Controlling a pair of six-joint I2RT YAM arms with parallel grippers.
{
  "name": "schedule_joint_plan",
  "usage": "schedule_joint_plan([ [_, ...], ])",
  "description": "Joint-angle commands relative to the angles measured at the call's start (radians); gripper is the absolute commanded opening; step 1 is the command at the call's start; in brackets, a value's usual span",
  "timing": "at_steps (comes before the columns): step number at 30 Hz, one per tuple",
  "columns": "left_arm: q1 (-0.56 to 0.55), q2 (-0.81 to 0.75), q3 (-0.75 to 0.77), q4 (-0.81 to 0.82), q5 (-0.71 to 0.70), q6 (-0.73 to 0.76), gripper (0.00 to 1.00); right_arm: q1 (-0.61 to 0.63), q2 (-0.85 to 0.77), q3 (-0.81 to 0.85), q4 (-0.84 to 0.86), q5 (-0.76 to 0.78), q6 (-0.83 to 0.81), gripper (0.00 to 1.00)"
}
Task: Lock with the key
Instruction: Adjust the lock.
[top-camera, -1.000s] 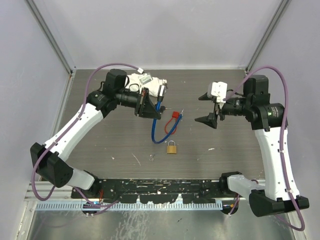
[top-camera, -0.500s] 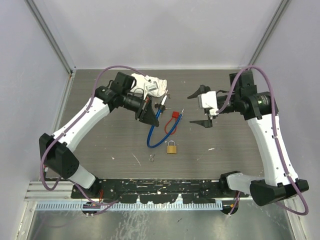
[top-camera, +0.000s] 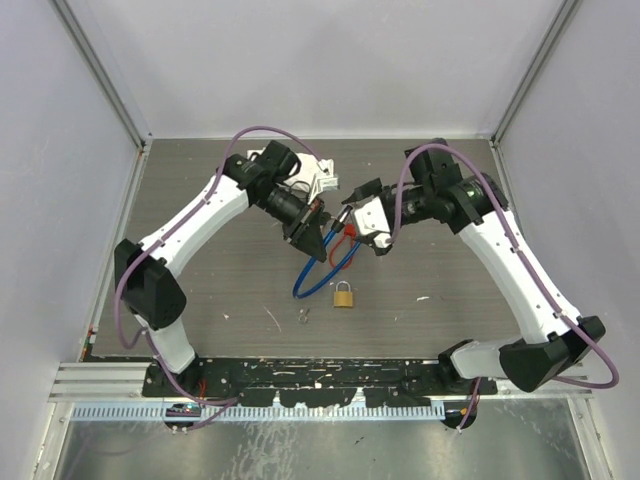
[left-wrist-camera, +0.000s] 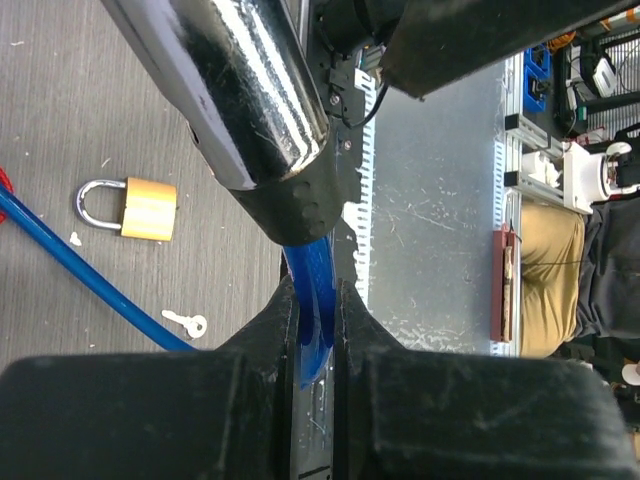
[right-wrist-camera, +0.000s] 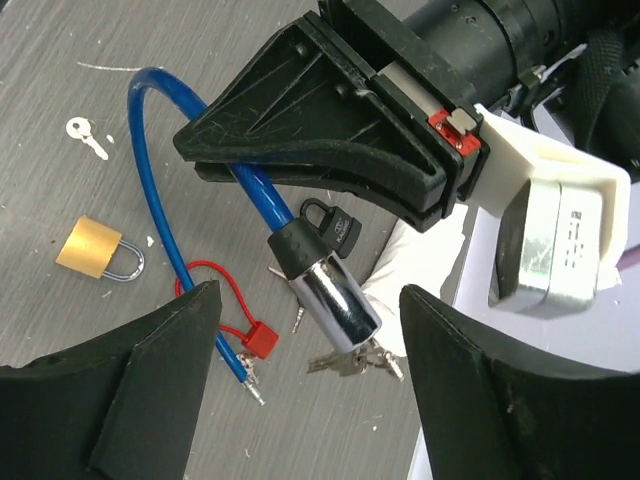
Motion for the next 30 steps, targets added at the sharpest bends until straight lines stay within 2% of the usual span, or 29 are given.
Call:
schedule_joint_plan([
  [1,-0.008,0.002,0.056,-0.065,0.008,0.076,0.00,0.044,-0.008,0.012,0.044,0.101,-0.042,0.74],
  [13,-0.048,0.036,0.107,-0.144,0.006,0.132,0.00,0.153,0.006,-0.057,0.067,0.357,-0.104,0.60],
  [19,-0.050,0.037,0.112,-0.142,-0.005,0.128,0.00,0.178,-0.003,-0.070,0.067,0.419,-0.114,0.38],
  [22,-0.050,0.025,0.107,-0.101,-0.064,0.074,0.01,0.180,-0.012,-0.068,0.057,0.433,-0.122,0.25],
  [23,-0.050,0.013,0.098,-0.073,-0.087,0.051,0.05,0.181,-0.016,-0.066,0.056,0.437,-0.123,0.22],
  [27,-0.048,-0.076,-0.006,0.099,-0.186,-0.062,0.40,0.181,-0.037,-0.064,0.045,0.460,-0.104,0.13],
  [28,-0.047,-0.113,-0.047,0.184,-0.210,-0.096,0.48,0.180,-0.042,-0.065,0.042,0.463,-0.098,0.12],
  [30,-0.046,-0.193,-0.132,0.309,-0.260,-0.139,0.62,0.181,-0.056,-0.071,0.035,0.470,-0.082,0.09],
])
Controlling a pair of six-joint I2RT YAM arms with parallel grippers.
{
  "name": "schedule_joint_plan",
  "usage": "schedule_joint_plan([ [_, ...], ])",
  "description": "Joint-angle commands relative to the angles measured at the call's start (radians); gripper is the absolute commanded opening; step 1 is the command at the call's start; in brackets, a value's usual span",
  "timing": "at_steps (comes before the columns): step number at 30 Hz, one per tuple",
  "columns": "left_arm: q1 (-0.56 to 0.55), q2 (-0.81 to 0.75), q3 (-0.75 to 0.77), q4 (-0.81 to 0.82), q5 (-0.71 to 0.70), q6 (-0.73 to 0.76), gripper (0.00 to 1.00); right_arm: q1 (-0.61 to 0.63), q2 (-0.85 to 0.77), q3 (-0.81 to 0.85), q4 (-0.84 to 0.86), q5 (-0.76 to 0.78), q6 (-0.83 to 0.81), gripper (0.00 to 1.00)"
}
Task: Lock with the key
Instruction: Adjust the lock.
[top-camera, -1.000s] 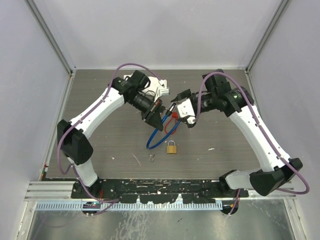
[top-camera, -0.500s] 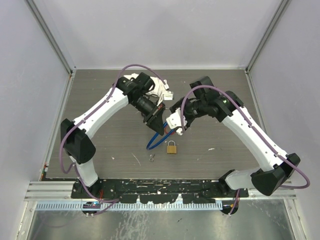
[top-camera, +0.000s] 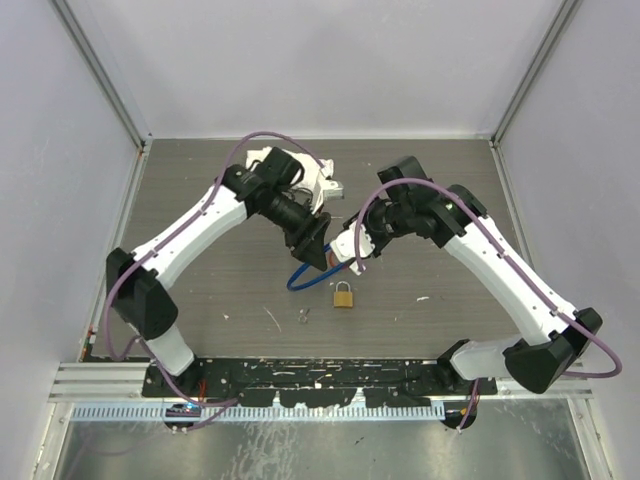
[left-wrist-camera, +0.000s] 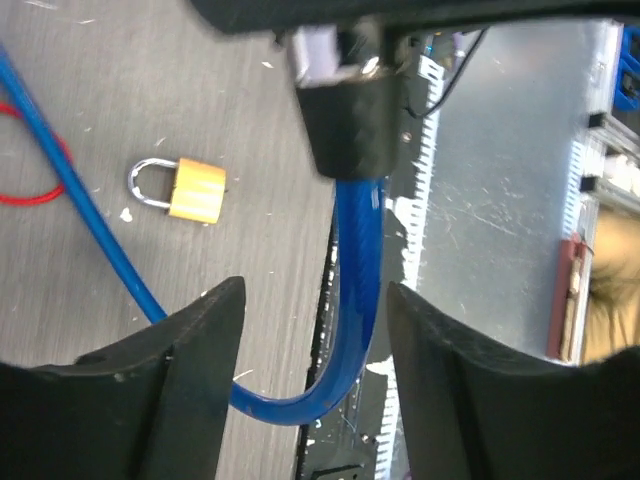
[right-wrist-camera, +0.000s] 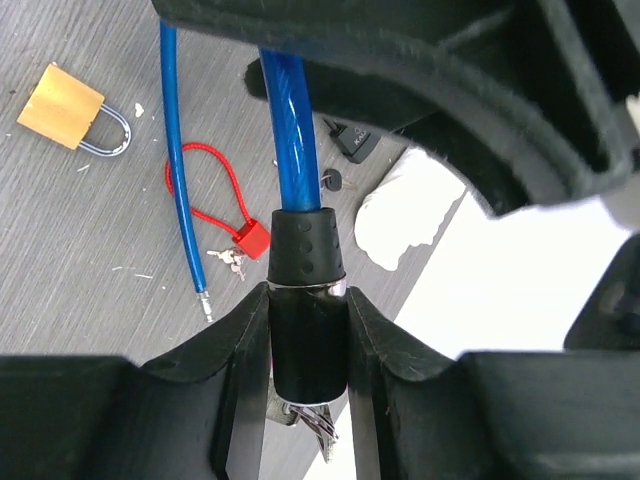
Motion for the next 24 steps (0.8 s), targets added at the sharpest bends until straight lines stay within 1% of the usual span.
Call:
schedule_joint_plan([
  [1,0.006,-0.229,-0.150,0.346,-0.138,-0.144,0.68,0.005,-0.069,-0.003,0.012,0.029,0.033,0.09],
  [2,0.008,-0.281,-0.200,0.413,-0.164,-0.158,0.72,0.004,-0.075,-0.009,0.011,0.031,0.047,0.08],
  [4,0.007,-0.399,-0.317,0.579,-0.233,-0.191,0.85,0.003,-0.085,-0.020,0.010,0.031,0.070,0.08],
  [5,0.007,-0.465,-0.390,0.665,-0.270,-0.204,0.96,0.003,-0.091,-0.026,0.010,0.031,0.081,0.08],
  [6,0.007,-0.543,-0.471,0.771,-0.308,-0.225,0.99,0.003,-0.094,-0.031,0.010,0.030,0.094,0.07],
  [9,0.006,-0.726,-0.703,1.081,-0.403,-0.292,0.98,0.003,-0.105,-0.042,0.025,0.024,0.160,0.07],
  [11,0.005,-0.796,-0.819,1.219,-0.406,-0.323,0.98,0.002,-0.109,-0.044,0.048,0.018,0.227,0.06],
  [13,-0.008,-0.823,-0.883,1.273,-0.401,-0.330,0.98,0.003,-0.103,-0.037,0.056,0.011,0.285,0.06],
  [14,-0.027,-0.830,-0.902,1.283,-0.421,-0.302,0.98,0.003,-0.099,-0.030,0.057,0.006,0.313,0.06],
  [17,-0.107,-0.842,-0.942,1.283,-0.514,-0.154,1.00,0.002,-0.082,-0.011,0.058,0.002,0.383,0.06],
  [20,-0.144,-0.807,-0.951,1.310,-0.514,-0.099,0.95,0.002,-0.069,0.000,0.061,0.001,0.432,0.06],
  [23,-0.168,-0.729,-0.920,1.306,-0.537,-0.074,0.89,0.003,-0.064,-0.009,0.060,-0.008,0.441,0.06],
  [24,-0.170,-0.706,-0.905,1.298,-0.541,-0.069,0.84,0.003,-0.064,-0.012,0.062,-0.008,0.442,0.06],
])
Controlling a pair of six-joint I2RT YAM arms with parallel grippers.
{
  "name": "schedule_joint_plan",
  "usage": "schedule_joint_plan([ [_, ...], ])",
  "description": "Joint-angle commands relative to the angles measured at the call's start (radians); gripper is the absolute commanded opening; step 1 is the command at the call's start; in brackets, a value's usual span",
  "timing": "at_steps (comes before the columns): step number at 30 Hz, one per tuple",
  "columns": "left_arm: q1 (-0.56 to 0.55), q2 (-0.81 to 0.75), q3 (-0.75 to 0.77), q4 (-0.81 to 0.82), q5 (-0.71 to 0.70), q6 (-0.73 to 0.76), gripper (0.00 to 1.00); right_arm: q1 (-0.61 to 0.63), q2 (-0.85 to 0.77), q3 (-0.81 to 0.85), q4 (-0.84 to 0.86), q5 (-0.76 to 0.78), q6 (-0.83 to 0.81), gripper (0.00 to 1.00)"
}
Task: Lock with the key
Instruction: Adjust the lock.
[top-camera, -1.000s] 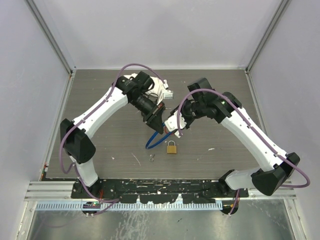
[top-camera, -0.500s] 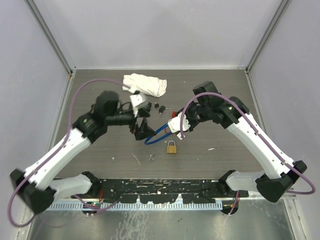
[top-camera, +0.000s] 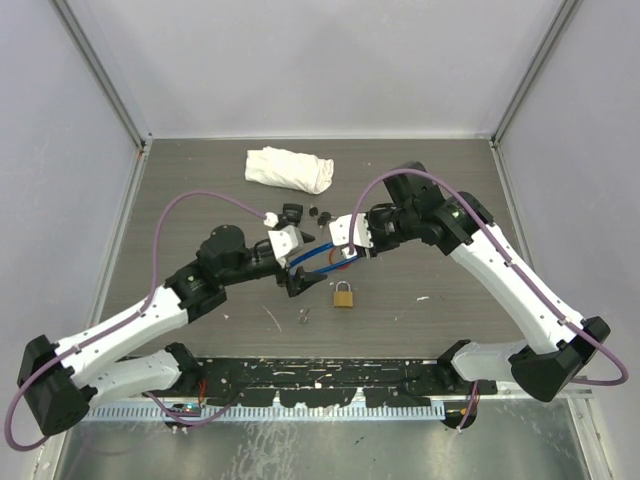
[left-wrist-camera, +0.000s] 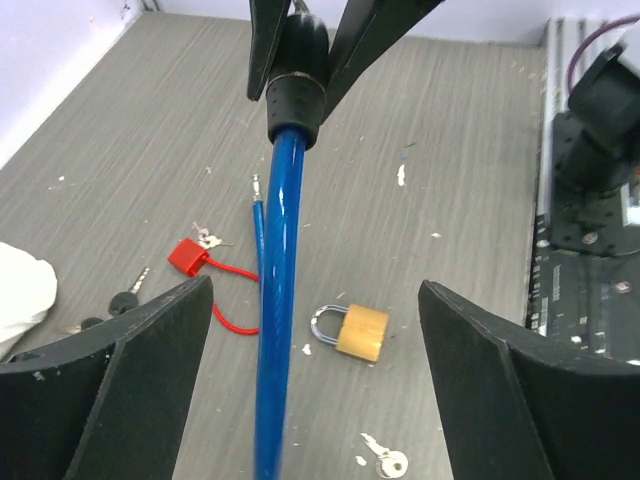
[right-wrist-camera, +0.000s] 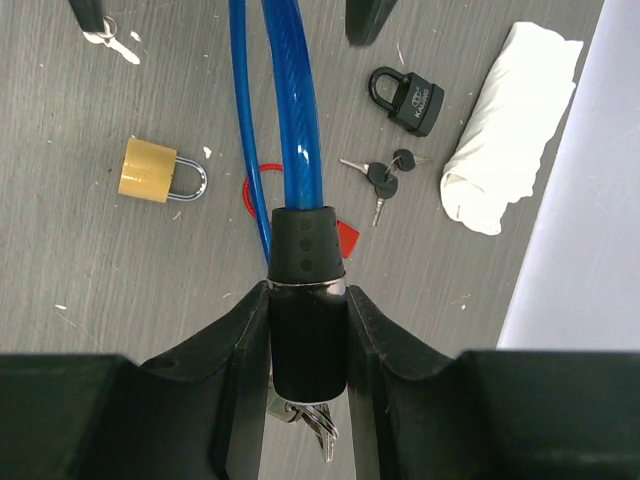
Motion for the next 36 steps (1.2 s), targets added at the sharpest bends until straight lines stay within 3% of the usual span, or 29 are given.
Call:
schedule_joint_plan([
  [1,-0.017,0.077,0.072,0.094,-0.058,0.078,0.79,0.002,-0.003,0.030,0.053,-0.021,0.067,0.06],
  [7,-0.018,0.156,0.130,0.058,-0.025,0.085,0.44,0.003,-0.013,0.019,0.056,-0.026,0.073,0.06],
  [9,-0.016,0.167,0.142,0.038,-0.022,0.092,0.15,0.003,-0.016,0.015,0.054,-0.031,0.076,0.06],
  [11,-0.015,0.168,0.153,0.012,-0.012,0.101,0.01,0.002,-0.019,0.012,0.054,-0.040,0.084,0.06],
  [12,-0.016,0.166,0.156,0.004,-0.011,0.103,0.00,0.003,-0.021,0.012,0.055,-0.042,0.097,0.09],
  [13,-0.015,0.161,0.157,-0.004,-0.012,0.106,0.00,0.003,-0.023,0.017,0.053,-0.044,0.114,0.21],
  [15,-0.010,0.152,0.157,-0.020,-0.007,0.112,0.00,-0.005,-0.029,0.044,0.048,-0.043,0.181,0.57],
  [16,-0.004,0.149,0.157,-0.032,0.001,0.114,0.00,-0.025,-0.035,0.071,0.033,-0.072,0.206,0.67],
  [19,0.020,0.139,0.158,-0.061,0.041,0.118,0.00,-0.224,-0.059,0.139,-0.024,-0.299,0.249,0.81],
  [21,0.032,0.135,0.160,-0.075,0.071,0.117,0.00,-0.368,-0.080,0.140,-0.039,-0.443,0.254,0.82],
  [24,0.036,0.127,0.169,-0.101,0.109,0.123,0.00,-0.462,-0.104,0.071,-0.015,-0.529,0.290,0.80],
  [31,0.055,0.133,0.191,-0.162,0.198,0.136,0.00,-0.486,-0.135,-0.113,-0.079,-0.818,0.179,0.79],
  [36,0.067,0.131,0.185,-0.160,0.254,0.136,0.00,-0.496,-0.166,-0.181,0.005,-0.772,0.214,0.74],
])
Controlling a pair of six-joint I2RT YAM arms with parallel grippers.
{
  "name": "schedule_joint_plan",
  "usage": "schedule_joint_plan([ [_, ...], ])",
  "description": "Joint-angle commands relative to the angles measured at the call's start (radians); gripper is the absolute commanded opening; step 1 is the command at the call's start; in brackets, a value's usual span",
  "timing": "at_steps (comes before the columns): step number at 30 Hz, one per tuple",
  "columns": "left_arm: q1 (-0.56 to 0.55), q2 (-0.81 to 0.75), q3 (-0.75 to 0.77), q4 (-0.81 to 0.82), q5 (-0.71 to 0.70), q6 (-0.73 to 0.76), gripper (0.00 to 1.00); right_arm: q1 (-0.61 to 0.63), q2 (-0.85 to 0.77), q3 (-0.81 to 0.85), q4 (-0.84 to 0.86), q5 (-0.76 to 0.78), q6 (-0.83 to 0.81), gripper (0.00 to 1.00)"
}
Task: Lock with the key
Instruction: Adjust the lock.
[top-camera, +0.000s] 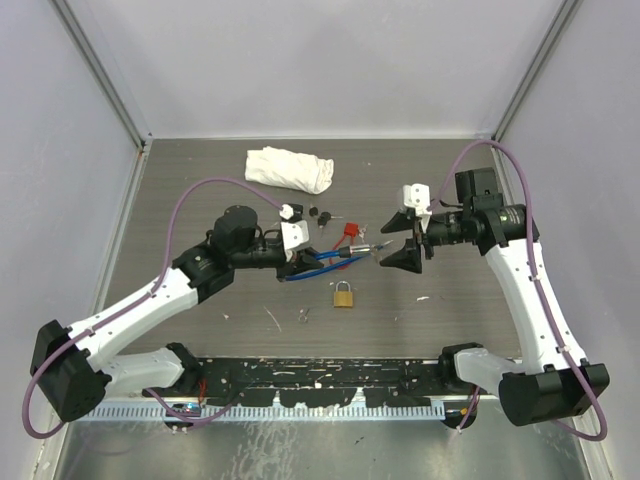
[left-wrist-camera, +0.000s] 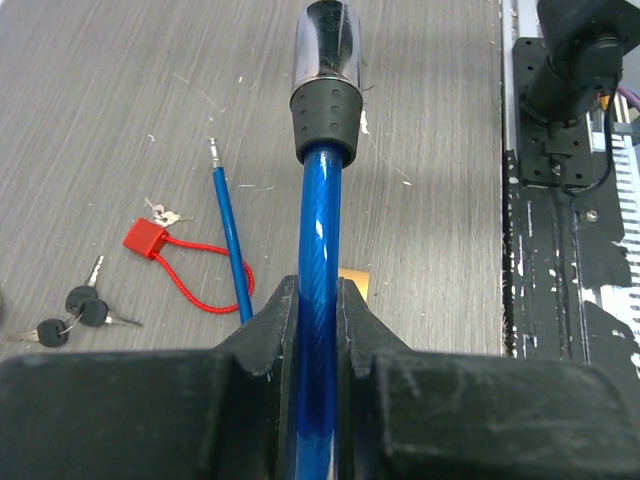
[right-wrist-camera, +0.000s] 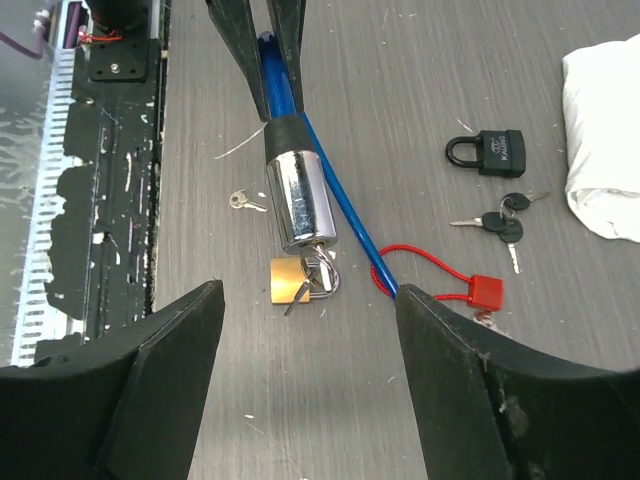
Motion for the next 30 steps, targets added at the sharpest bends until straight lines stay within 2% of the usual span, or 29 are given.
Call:
schedule_joint_plan([
  [1,0.011,-0.033,0.045,0.021,0.083,0.010,0.00,-0.012,-0.039,-0.030,0.066,-0.083,0.006,0.73],
  [6,0.014,-0.033,0.043,0.020,0.106,0.010,0.00,-0.013,-0.028,-0.057,0.045,-0.130,-0.022,0.60],
  [15,0.019,-0.041,0.042,0.021,0.121,0.011,0.00,-0.012,-0.002,-0.062,0.015,-0.155,-0.032,0.22],
  [18,0.021,-0.044,0.039,0.022,0.121,0.013,0.00,-0.012,0.002,-0.061,0.006,-0.155,-0.025,0.16],
  [24,0.025,-0.051,0.035,0.033,0.129,0.013,0.00,-0.012,0.030,-0.060,-0.005,-0.154,0.028,0.14],
  [30,0.025,-0.052,0.037,0.016,0.116,0.037,0.00,-0.015,0.083,-0.037,0.016,-0.139,0.210,0.01],
])
